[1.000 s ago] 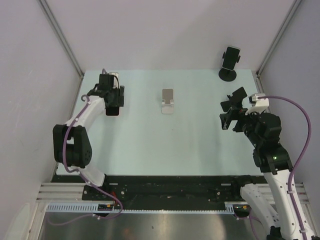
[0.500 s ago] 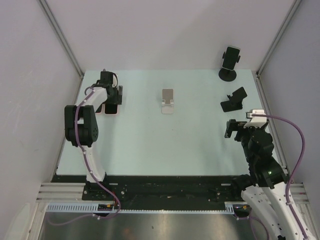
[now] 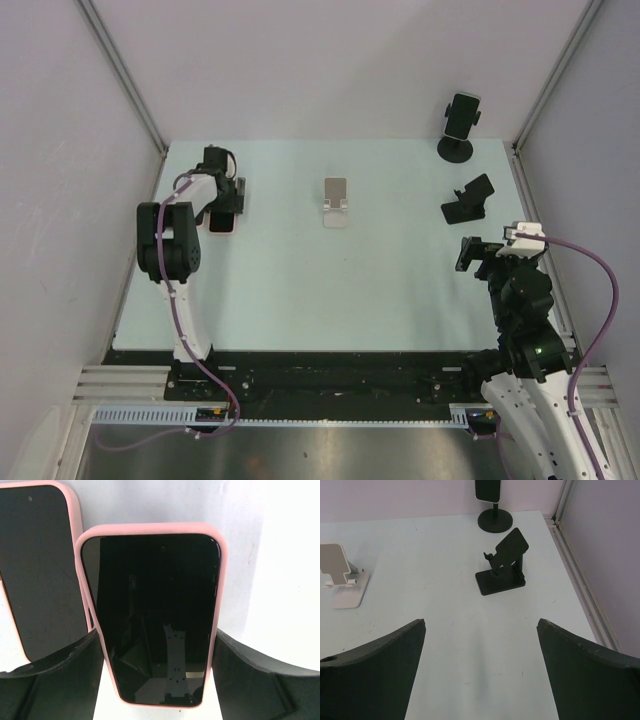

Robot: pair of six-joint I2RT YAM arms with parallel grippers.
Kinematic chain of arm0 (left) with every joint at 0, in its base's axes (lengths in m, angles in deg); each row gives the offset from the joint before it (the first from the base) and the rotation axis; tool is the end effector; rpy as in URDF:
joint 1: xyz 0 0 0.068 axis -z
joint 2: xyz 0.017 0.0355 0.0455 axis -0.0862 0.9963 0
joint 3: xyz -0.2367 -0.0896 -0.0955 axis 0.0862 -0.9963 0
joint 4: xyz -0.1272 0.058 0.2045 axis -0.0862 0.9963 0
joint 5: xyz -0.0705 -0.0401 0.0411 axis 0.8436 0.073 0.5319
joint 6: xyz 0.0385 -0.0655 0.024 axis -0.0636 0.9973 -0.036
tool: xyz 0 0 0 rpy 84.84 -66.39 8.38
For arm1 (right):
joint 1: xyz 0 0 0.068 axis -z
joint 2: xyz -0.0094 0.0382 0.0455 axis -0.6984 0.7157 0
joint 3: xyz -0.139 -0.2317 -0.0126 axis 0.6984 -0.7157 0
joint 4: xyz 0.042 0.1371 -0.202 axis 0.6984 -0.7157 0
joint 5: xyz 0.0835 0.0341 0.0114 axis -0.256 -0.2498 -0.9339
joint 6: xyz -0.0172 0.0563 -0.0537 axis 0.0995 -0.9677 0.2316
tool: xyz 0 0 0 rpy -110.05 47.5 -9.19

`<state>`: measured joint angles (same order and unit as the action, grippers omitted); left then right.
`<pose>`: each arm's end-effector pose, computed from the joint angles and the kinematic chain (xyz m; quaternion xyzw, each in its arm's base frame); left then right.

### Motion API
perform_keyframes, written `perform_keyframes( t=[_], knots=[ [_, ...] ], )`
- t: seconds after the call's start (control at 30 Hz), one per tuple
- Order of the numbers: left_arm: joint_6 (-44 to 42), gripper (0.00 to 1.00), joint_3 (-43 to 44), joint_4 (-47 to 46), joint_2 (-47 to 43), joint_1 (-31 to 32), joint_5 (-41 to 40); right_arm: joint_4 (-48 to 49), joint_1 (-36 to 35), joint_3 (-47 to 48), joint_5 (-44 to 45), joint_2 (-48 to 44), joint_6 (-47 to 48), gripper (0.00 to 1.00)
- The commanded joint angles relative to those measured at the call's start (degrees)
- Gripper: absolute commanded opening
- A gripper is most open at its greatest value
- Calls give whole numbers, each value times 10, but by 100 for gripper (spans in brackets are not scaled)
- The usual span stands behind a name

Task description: Remove the phone from the phone stand

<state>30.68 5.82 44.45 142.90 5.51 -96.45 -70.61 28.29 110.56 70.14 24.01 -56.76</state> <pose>0.4574 0.0060 0.1477 0.0148 0.9618 0.0817 0.2610 0.1249 0.0109 0.3097 0.0164 0.7353 -0.0387 0.6764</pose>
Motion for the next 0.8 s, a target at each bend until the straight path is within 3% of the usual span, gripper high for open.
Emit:
perform_keyframes(
  t=[0.0,0.23,0.53,0.77],
  knots=[
    [-32,41,32,-17,0,-4,-3,29,2,-1,-3,-8,2,100],
    [-28,49,44,-17,14,-4,-1,30,0,-2,-16,-8,2,100],
    [-27,49,72,-14,39,-19,-7,29,1,-2,-19,-8,2,98],
    [-32,57,73,-10,45,-21,-24,29,1,-2,-20,-5,2,98]
  ],
)
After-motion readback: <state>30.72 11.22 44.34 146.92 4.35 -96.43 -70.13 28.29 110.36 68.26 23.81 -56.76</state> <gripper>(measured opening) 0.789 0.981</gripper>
